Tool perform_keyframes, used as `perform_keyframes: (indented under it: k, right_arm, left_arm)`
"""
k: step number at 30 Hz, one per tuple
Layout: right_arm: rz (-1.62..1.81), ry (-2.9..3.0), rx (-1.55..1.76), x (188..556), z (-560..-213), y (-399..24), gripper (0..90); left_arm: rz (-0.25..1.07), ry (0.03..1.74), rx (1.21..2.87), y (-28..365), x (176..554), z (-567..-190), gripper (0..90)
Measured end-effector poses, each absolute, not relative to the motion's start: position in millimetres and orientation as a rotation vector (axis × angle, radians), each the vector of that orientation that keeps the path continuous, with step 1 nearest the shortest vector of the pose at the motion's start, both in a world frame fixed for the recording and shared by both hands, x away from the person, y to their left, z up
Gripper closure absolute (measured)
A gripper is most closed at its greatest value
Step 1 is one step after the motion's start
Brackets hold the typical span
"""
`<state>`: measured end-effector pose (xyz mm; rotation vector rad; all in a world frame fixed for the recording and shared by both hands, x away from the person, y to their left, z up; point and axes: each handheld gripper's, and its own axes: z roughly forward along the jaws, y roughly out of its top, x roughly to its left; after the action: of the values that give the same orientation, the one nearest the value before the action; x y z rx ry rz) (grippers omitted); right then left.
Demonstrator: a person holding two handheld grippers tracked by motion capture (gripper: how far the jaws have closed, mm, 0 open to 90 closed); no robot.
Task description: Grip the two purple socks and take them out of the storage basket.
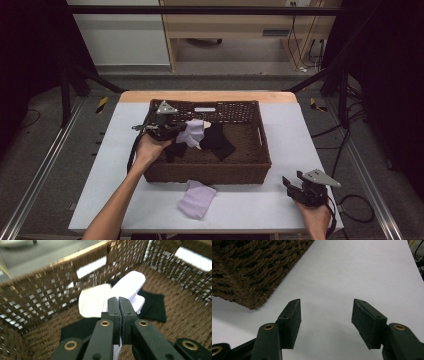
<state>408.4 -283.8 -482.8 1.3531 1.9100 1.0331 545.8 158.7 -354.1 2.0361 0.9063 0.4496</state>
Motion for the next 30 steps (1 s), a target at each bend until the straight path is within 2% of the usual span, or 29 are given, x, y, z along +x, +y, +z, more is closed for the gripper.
perform_keyframes:
  k: [8,20,30]
  right_arm:
    - [1.034,1.906,1.353,408,-482,-284,40.8]
    - [1.035,1.904,1.352,407,-482,-284,40.9]
    - [1.042,1.898,1.353,407,-481,-284,41.2]
  left_arm:
    - [0.513,0.851,1.898,169,519,-329,87.7]
    - [0.502,0.756,1.791,180,477,-295,87.7]
    - [0.488,0.687,1.743,193,439,-282,87.6]
